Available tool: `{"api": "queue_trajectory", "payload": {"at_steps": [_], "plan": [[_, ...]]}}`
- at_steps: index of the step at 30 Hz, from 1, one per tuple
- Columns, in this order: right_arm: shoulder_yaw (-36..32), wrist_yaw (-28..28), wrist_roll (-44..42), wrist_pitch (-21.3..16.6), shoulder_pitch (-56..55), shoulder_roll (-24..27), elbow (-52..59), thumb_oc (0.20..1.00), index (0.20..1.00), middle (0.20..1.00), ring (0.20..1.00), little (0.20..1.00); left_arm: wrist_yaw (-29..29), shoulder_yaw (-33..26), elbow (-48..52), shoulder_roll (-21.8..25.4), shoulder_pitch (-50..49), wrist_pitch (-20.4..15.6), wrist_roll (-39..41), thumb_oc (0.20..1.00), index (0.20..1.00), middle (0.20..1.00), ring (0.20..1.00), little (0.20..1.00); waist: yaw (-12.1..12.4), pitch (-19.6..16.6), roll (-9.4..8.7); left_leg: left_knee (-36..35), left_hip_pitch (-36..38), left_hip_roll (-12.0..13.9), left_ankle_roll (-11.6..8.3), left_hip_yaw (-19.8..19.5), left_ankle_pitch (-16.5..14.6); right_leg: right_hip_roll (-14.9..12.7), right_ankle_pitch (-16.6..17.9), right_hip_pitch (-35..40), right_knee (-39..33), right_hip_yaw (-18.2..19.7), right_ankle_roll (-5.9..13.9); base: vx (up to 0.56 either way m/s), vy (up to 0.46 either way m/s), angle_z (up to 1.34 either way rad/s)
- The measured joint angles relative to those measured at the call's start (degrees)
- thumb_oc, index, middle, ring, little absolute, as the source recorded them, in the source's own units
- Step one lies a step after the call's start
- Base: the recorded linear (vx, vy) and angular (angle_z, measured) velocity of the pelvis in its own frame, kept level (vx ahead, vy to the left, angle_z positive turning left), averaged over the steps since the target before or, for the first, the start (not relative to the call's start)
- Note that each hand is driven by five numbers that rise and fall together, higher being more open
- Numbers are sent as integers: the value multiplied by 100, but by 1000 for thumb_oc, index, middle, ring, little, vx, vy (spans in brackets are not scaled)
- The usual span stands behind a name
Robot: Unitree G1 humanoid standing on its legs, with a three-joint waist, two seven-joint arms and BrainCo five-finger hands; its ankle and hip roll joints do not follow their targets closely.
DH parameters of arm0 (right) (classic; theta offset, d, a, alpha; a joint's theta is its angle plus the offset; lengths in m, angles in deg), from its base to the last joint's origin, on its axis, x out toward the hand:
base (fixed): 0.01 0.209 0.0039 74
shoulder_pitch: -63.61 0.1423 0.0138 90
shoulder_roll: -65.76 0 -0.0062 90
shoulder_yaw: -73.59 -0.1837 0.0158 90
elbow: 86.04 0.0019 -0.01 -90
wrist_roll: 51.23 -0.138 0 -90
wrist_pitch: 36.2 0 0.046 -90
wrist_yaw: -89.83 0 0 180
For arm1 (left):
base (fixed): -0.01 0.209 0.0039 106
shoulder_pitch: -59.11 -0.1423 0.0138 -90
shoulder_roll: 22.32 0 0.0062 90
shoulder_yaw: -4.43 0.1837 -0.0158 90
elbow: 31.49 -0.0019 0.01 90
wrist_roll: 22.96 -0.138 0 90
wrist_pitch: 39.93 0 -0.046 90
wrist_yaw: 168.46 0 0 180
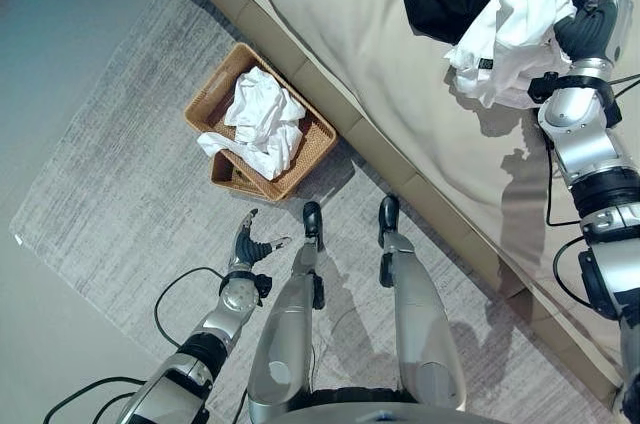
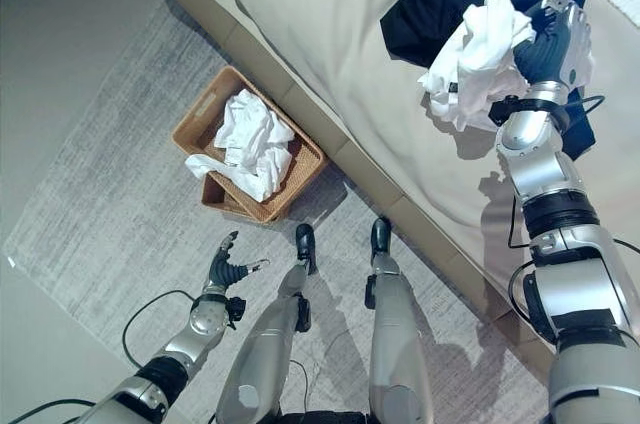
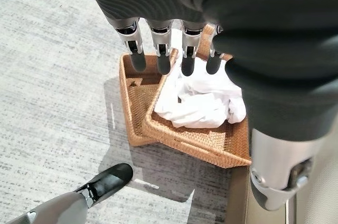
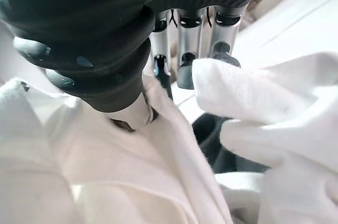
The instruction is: Pick up clothes into the bucket
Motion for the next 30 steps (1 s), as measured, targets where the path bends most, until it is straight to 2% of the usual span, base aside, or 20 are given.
{"api": "queue_trajectory", "payload": {"at_steps": [3,8,10,11,12,15,16,27,30], "plan": [[-30,1,-2,15,-30,10,102,200,200,200,200,200,68,-2,0,-8,4,13,-4,1000,1000,1000,1000,1000,-9,2,-23,-2,40,2,0,-2,0,8,5,53,-28,2,11,0,0,0],[-303,89,68,-14,-435,149,1126,200,200,200,200,200,112,-23,-23,6,5,68,-205,1000,1000,1000,1000,1000,-5,9,-68,-22,322,23,16,-3,-16,39,36,402,-183,-5,9,6,6,-1],[-491,288,283,-29,-473,275,1450,200,200,200,200,200,124,-38,-42,2,11,80,-212,1000,1000,1000,1000,1000,-11,18,-94,-22,455,18,53,17,-42,64,89,554,-246,9,-2,23,20,-5],[-588,347,349,-33,-512,301,1580,555,555,555,555,555,141,-63,-50,2,2,96,-212,1000,1000,1000,1000,1000,-2,26,-111,-23,549,16,59,30,-46,66,102,646,-266,19,2,0,17,-3],[-702,492,422,-52,-553,350,1753,1000,1000,1000,1000,1000,152,-115,-48,3,-9,96,-213,1000,1000,1000,1000,1000,-13,26,-122,-24,690,17,89,31,-78,59,104,802,-298,18,6,31,22,-3],[-911,632,539,-86,-548,543,2034,1000,1000,1000,1000,1000,165,-273,-40,27,1,95,-224,1000,1000,1000,1000,1000,-10,9,-154,-24,936,21,105,43,-129,64,105,1123,-459,24,22,22,17,-2],[-1004,652,583,-106,-555,610,2163,200,200,200,200,200,179,-275,-45,79,1,97,-226,1000,1000,1000,1000,1000,-11,5,-196,-23,1021,19,119,58,-157,67,99,1208,-479,38,36,16,24,-4],[-1392,560,689,-108,-866,695,2339,200,200,200,200,200,478,-504,212,263,-226,105,-432,1000,1000,1000,1000,1000,-6,-77,-401,9,1581,-1,133,176,-342,71,103,1811,-651,107,94,36,12,-4],[-1537,498,696,-108,-910,700,2477,200,200,200,200,200,572,-519,897,397,-412,96,-426,1000,1000,1000,1000,1000,-5,-97,-415,12,1805,-4,121,187,-365,80,131,2069,-737,134,86,52,19,-3]]}}
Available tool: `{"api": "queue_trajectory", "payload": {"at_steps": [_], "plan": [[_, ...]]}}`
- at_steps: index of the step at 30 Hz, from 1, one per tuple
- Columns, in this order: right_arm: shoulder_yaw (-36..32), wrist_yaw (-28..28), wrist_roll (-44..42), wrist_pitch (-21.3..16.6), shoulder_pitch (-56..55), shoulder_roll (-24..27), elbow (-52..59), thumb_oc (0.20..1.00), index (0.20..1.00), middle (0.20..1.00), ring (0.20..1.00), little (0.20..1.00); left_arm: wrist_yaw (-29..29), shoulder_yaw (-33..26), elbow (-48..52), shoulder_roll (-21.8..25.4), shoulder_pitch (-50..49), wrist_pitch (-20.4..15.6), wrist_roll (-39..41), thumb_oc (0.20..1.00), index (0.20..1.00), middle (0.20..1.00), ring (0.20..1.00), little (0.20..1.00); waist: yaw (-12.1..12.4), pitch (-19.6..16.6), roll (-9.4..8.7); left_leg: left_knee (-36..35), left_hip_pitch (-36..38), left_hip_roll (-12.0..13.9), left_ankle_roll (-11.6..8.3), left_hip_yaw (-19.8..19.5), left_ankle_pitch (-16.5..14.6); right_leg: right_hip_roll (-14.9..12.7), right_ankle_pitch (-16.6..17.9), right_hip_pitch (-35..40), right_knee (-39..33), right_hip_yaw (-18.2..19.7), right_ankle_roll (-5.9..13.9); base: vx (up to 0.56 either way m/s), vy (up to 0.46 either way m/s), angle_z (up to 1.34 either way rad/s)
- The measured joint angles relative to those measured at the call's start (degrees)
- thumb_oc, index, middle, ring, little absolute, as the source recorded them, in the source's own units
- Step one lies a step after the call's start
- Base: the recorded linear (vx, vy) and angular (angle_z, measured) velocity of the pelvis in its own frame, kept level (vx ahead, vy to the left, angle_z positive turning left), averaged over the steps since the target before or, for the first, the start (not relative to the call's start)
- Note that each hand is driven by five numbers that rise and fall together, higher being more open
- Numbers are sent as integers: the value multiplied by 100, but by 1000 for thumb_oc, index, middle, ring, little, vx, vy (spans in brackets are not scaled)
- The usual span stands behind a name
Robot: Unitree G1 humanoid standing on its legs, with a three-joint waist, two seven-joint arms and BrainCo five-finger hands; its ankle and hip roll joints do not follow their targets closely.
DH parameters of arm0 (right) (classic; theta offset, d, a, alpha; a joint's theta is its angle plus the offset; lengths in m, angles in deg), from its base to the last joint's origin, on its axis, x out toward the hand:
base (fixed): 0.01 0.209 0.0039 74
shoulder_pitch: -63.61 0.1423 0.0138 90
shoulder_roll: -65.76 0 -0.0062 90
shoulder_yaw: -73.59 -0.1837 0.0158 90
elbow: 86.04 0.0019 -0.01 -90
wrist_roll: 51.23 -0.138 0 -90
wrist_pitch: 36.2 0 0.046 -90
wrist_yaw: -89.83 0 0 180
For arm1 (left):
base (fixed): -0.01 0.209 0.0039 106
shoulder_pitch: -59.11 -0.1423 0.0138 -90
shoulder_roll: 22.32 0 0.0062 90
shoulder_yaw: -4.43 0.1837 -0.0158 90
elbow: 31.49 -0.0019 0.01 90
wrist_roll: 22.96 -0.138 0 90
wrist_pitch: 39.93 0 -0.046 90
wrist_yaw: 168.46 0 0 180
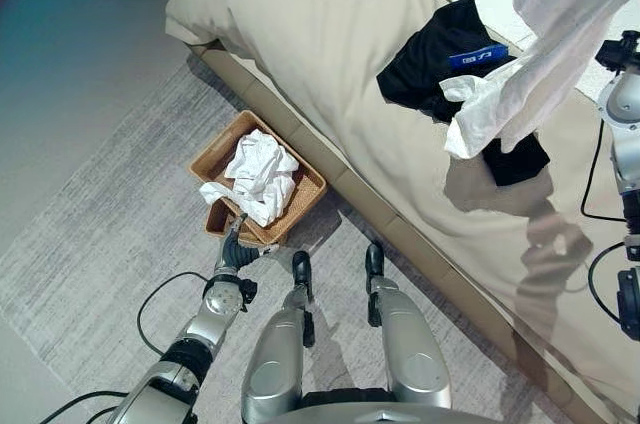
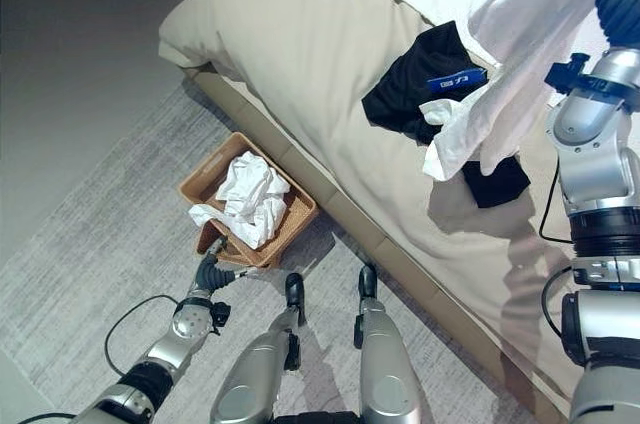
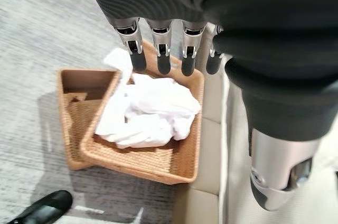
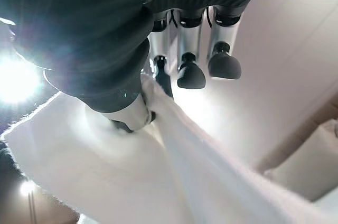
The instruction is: Pick up clothes into the bucket
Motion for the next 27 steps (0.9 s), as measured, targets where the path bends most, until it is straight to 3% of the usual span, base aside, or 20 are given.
{"api": "queue_trajectory", "payload": {"at_steps": [6,10,14,20,23,27], "plan": [[-16,-352,49,10,-23,94,30,200,200,200,200,200,372,-199,1964,602,148,-91,286,1000,1000,1000,1000,1000,12,-333,-133,-26,315,46,-15,9,-91,55,41,426,-269,-9,4,56,4,-1],[70,-590,24,14,-49,102,-9,200,200,200,200,200,470,-199,2489,665,298,-142,531,1000,1000,1000,1000,1000,-12,-950,-159,-142,445,67,-16,62,-138,90,124,615,-563,7,38,44,-15,-8],[472,-903,-101,38,-30,192,-116,200,200,200,200,200,809,-55,3199,836,667,-165,800,1000,1000,1000,1000,1000,-7,-1330,-344,-293,690,103,-19,179,-143,156,311,961,-1034,79,47,66,-12,-14],[969,-1315,-152,104,58,196,-200,200,200,200,200,200,1071,508,3313,871,1888,-92,1021,1000,1000,1000,1000,1000,-112,-1636,-444,-375,920,115,-71,198,-186,179,407,1314,-1386,90,58,73,-3,-1],[1211,-1568,-200,124,117,168,13,200,200,200,200,200,1129,992,3200,654,2630,28,1131,1000,1000,1000,1000,1000,-164,-1742,-427,-374,1004,107,-75,213,-208,175,428,1401,-1413,89,58,16,-2,-1],[1238,-1844,-252,86,121,-13,763,200,200,200,200,200,1145,1218,2628,359,3240,130,940,1000,1000,1000,1000,1000,-322,-1795,-407,-376,1129,110,-97,280,-233,181,449,1518,-1455,112,59,38,-4,-10]]}}
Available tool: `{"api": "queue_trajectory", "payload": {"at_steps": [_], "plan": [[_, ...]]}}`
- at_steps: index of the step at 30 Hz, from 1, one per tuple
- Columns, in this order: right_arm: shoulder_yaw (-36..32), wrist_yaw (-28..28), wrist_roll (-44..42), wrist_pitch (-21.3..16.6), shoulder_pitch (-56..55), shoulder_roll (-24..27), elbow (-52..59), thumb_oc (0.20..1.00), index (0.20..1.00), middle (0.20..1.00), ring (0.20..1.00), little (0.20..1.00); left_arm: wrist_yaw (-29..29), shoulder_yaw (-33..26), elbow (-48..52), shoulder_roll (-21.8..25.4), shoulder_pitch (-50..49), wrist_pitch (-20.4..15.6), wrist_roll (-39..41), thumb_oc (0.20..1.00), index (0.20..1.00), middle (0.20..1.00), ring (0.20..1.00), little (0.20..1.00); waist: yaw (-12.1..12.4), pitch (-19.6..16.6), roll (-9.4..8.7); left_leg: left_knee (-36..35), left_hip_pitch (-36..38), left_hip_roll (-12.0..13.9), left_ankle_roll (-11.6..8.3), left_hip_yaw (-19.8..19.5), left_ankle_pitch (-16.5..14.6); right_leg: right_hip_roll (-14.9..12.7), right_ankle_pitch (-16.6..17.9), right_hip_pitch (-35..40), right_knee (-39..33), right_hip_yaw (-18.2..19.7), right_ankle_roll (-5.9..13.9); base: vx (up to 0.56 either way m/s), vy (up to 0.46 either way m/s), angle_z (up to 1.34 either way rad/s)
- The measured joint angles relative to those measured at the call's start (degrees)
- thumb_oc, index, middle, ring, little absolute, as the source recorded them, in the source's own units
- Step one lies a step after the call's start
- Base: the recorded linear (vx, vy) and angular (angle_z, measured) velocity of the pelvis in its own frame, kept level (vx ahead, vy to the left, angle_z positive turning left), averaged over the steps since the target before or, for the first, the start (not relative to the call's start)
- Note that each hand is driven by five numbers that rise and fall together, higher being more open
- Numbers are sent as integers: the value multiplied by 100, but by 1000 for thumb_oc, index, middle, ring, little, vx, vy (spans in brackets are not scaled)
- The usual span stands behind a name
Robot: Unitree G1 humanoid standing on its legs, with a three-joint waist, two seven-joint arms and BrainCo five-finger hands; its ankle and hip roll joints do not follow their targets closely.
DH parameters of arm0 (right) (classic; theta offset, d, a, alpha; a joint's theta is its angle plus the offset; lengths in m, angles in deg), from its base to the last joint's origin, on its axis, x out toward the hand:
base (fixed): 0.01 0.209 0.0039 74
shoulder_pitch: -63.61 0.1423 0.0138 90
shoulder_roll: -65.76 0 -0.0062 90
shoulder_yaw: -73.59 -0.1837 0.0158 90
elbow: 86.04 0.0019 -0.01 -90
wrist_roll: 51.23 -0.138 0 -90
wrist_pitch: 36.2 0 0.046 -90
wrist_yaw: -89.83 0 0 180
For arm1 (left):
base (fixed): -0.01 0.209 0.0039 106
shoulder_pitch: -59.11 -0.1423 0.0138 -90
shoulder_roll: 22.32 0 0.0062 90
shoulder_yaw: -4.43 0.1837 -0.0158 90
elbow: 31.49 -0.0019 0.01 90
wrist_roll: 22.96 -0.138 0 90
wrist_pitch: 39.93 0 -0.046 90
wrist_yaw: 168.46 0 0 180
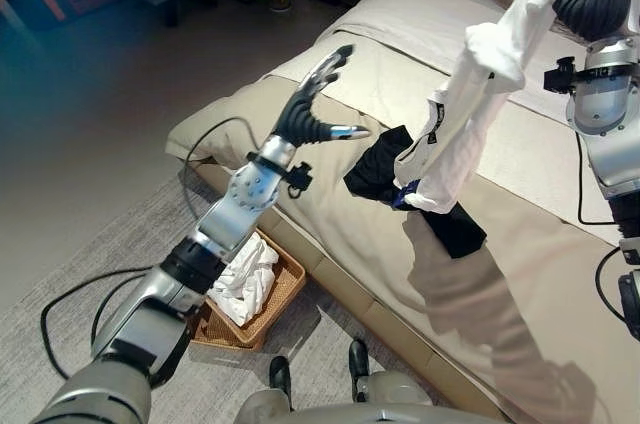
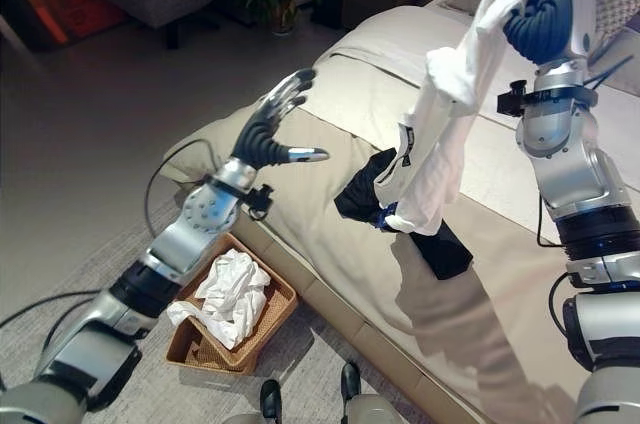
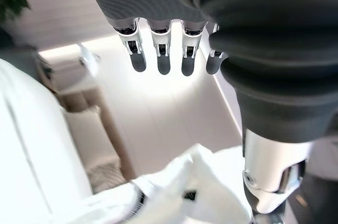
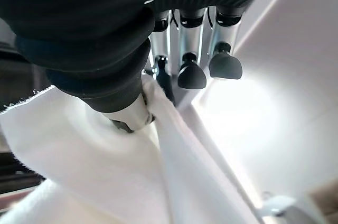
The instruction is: Pick up clothes into the bucket
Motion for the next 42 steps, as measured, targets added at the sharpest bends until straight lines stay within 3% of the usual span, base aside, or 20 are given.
{"api": "queue_trajectory", "payload": {"at_steps": [6,13,20,23,25,28,31,32,33,34,39,42], "plan": [[153,-379,-237,-253,0,-454,1189,200,200,200,200,200,-97,31,-915,-397,77,222,-332,1000,1000,1000,1000,1000,-154,-104,16,0,70,44,-15,111,-22,51,0,16,0,120,-1,18,-3,-10],[570,-824,-568,-419,0,-982,2067,200,200,200,200,200,-183,61,-1720,-794,78,353,-530,1000,1000,1000,1000,1000,-166,-208,37,-1,129,87,-32,188,-33,87,-14,33,0,217,18,14,2,-5],[713,-1024,-795,-521,2,-1256,2424,200,200,200,200,200,-298,124,-2089,-1126,82,497,-714,1000,1000,1000,1000,1000,-176,-293,40,0,135,84,-38,202,-38,89,-15,30,3,234,19,0,0,0],[1080,-1188,-924,-576,10,-1316,2670,200,200,200,200,200,-266,225,-2072,-1279,100,497,-640,1000,1000,1000,1000,1000,-170,-296,35,-1,135,83,-38,202,-38,88,-15,30,4,235,19,0,0,0],[1096,-1304,-1119,-584,10,-1380,2710,200,200,200,200,200,-85,371,-1938,-1306,104,503,-134,1000,1000,1000,1000,1000,-182,-297,34,-1,131,84,-39,203,-38,78,-15,26,4,233,19,50,-2,0],[1121,-1515,-1508,-606,26,-1371,2903,200,200,200,200,200,647,812,-1442,-1176,127,513,1339,1000,1000,1000,1000,1000,-179,-300,35,-1,133,93,-51,202,-48,77,-20,29,2,232,16,33,2,0],[1271,-1690,-1808,-679,54,-1361,3074,200,200,200,200,200,1416,1313,-896,-906,179,759,2738,1000,1000,1000,1000,1000,-189,-308,39,-1,134,96,-51,201,-47,81,-19,31,2,231,15,10,1,0],[1317,-1737,-1835,-705,73,-1345,3078,200,200,200,200,200,1610,1418,-788,-823,201,868,3086,896,896,896,896,896,-206,-310,39,-1,135,96,-51,202,-48,81,-19,32,2,232,15,0,0,0],[1337,-1804,-1865,-710,81,-1333,3076,200,200,200,200,200,1911,1606,-590,-674,241,1031,3517,523,523,523,523,523,-216,-312,37,-2,135,98,-51,203,-48,82,-19,33,2,227,15,0,0,0],[1337,-1833,-1911,-711,80,-1311,3057,200,200,200,200,200,2103,1743,-403,-514,241,1111,3855,200,200,200,200,200,-234,-313,38,-2,135,99,-52,203,-48,85,-19,33,2,220,15,0,0,0],[1316,-1851,-1896,-711,64,-1088,3002,200,200,200,200,200,2439,1756,-367,-163,183,1232,4528,200,200,200,200,200,-199,-328,43,-2,136,109,-55,197,-50,88,-23,36,2,209,11,0,0,0],[1290,-1842,-1876,-711,6,-1095,2865,200,200,200,200,200,2457,1471,-367,-196,-96,1235,4773,200,200,200,200,200,-175,-406,37,-2,135,110,-55,190,-51,88,-23,38,2,203,10,0,0,0]]}}
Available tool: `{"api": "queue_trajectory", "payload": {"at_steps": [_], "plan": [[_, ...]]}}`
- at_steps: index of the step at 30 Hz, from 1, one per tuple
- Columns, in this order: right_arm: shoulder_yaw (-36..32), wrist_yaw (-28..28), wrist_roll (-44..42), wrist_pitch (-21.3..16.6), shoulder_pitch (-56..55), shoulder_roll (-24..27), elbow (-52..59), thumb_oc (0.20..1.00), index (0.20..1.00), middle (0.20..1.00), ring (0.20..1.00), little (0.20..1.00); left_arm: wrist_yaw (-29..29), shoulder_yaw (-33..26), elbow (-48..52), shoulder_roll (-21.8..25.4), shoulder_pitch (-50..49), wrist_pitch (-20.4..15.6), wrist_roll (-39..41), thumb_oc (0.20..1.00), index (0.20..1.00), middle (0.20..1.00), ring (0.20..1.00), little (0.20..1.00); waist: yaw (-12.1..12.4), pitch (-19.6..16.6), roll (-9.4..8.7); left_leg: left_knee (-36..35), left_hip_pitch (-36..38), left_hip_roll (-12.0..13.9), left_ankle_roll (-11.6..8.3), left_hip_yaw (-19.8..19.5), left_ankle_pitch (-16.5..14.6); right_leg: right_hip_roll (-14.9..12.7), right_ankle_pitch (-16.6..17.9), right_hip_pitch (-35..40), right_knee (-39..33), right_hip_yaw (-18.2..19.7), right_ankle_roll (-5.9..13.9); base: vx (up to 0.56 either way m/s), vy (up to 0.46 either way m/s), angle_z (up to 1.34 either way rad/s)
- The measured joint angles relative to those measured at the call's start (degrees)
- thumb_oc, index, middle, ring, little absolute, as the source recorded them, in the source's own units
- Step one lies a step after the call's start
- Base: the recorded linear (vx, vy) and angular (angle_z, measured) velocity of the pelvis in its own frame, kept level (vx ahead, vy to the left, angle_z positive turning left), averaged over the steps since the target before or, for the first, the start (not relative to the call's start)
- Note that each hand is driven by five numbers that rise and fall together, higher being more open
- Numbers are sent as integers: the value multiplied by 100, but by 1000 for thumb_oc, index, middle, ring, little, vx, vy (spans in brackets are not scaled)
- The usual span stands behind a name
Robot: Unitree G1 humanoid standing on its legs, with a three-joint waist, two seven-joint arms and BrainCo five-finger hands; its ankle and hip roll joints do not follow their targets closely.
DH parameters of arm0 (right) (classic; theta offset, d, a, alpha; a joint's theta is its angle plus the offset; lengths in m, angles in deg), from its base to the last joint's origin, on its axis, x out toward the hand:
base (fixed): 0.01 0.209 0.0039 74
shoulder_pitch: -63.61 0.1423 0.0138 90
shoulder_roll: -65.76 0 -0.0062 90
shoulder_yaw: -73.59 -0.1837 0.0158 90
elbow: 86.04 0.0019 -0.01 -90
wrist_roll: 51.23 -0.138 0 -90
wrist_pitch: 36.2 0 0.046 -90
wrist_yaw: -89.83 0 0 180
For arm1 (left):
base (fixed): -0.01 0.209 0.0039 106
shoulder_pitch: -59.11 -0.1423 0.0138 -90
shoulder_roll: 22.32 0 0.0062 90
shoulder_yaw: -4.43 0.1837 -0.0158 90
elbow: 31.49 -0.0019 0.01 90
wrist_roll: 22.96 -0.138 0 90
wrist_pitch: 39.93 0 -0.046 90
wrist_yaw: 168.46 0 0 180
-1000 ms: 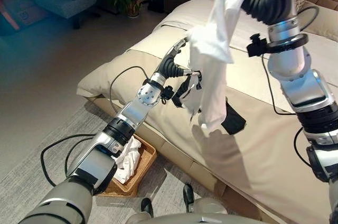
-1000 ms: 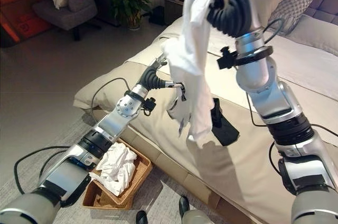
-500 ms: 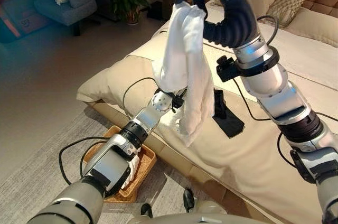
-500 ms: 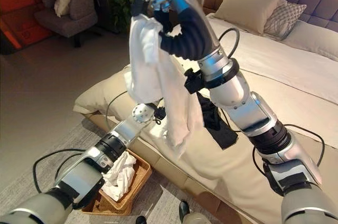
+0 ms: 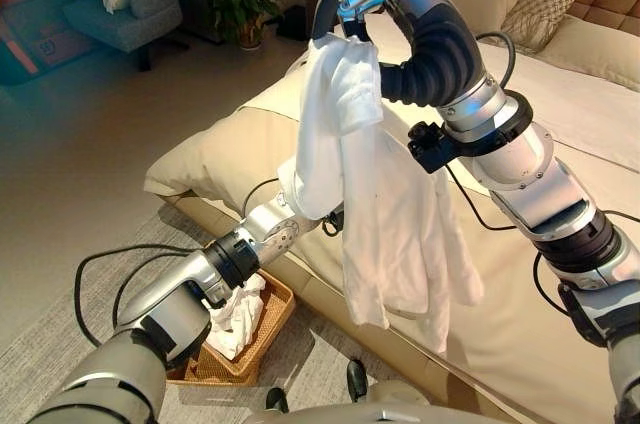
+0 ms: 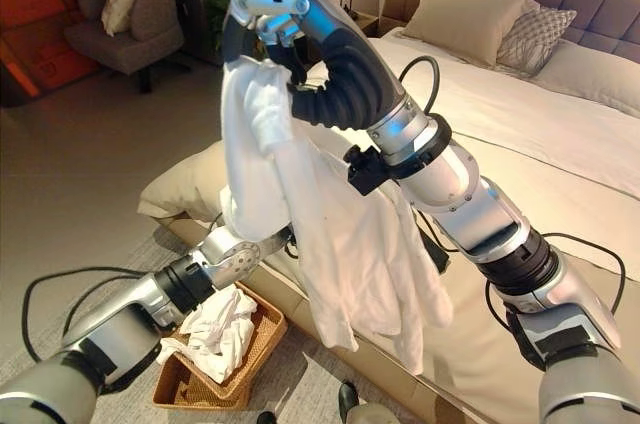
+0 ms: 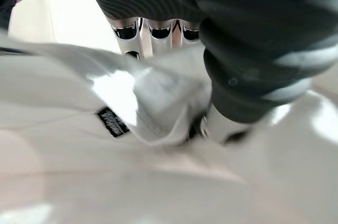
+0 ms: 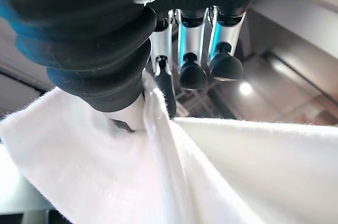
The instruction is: Pick up clothes into the bucket
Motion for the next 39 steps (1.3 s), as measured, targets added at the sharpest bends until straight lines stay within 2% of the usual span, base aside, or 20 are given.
{"api": "queue_trajectory", "payload": {"at_steps": [2,3,4,5,6,8,10,14,19,23,28,34,39], "plan": [[-51,13,117,1,-82,-18,-126,222,222,222,222,222,2,-274,-1,-44,-262,8,118,200,200,200,200,200,3,-54,-4,0,1,-1,0,-5,-1,-3,-3,5,0,-8,-4,0,0,0],[-167,53,211,3,-195,-44,-183,504,504,504,504,504,7,-550,-2,-106,-449,11,209,200,200,200,200,200,5,-60,-10,0,4,-2,0,-9,0,-5,-2,9,0,-14,-5,0,0,0],[-223,72,222,3,-257,-48,-211,555,555,555,555,555,0,-651,-1,-121,-528,6,259,200,200,200,200,200,22,-60,-10,0,2,-3,0,-13,0,-6,-2,11,0,-20,-4,9,-2,4],[-370,119,347,8,-429,-85,-353,859,859,859,859,859,-3,-904,1,-137,-748,-3,384,200,200,200,200,200,32,-74,-18,0,2,-2,1,-22,0,-7,-3,16,0,-33,-4,7,-2,5],[-518,177,440,23,-609,-74,-526,1000,1000,1000,1000,1000,-22,-1151,0,-142,-950,-20,449,200,200,200,200,200,35,-81,-26,0,2,0,1,-31,0,-8,-4,18,-1,-45,-6,9,-2,4],[-629,236,546,68,-746,-86,-733,1000,1000,1000,1000,1000,-33,-1383,-6,-156,-1133,-20,486,200,200,200,200,200,46,-81,-26,0,-3,0,1,-40,0,-8,-7,18,-1,-55,-10,6,-1,4],[-889,341,736,160,-1034,-99,-1067,1000,1000,1000,1000,1000,-60,-1940,-2,-294,-1504,-61,657,200,200,200,200,200,140,-88,-35,-1,0,5,2,-61,-1,-7,-11,27,-3,-77,-16,-3,5,4],[-1191,477,940,427,-1421,-170,-1857,1000,1000,1000,1000,1000,-143,-2606,30,-462,-2050,-192,881,200,200,200,200,200,321,-96,-49,-1,-24,9,2,-110,-1,-5,-16,21,-3,-123,-20,-9,7,6],[-1439,576,1109,620,-1889,-425,-2334,1000,1000,1000,1000,1000,-310,-3089,44,-456,-2485,-322,923,200,200,200,200,200,418,-88,-59,-1,-96,3,8,-210,6,-13,-25,2,-4,-227,-18,-16,12,10],[-1749,603,1193,733,-2513,-728,-2656,1000,1000,1000,1000,1000,-565,-3651,45,-518,-2747,-591,920,200,200,200,200,200,522,-10,-87,-1,-99,9,11,-227,2,-12,-44,3,-6,-242,-9,-7,8,1],[-1928,552,1213,829,-3104,-972,-2959,1000,1000,1000,1000,1000,-934,-4304,45,-438,-2788,-988,812,200,200,200,200,200,579,275,-77,0,-146,-5,35,-250,-13,-27,-51,-30,-5,-255,-15,-48,22,3],[-2019,452,1215,920,-3692,-1254,-3944,1000,1000,1000,1000,1000,-1750,-4701,131,-267,-2774,-1490,-36,200,200,200,200,200,654,559,-61,19,-329,-32,15,-323,13,-51,-46,-174,-2,-323,-12,-55,29,6],[-2020,457,1229,958,-3782,-1530,-4833,1000,1000,1000,1000,1000,-2304,-4833,142,271,-2690,-1550,-1061,200,200,200,200,200,655,973,-50,155,-468,-74,2,-362,3,-81,-13,-225,4,-376,-34,-55,35,3]]}}
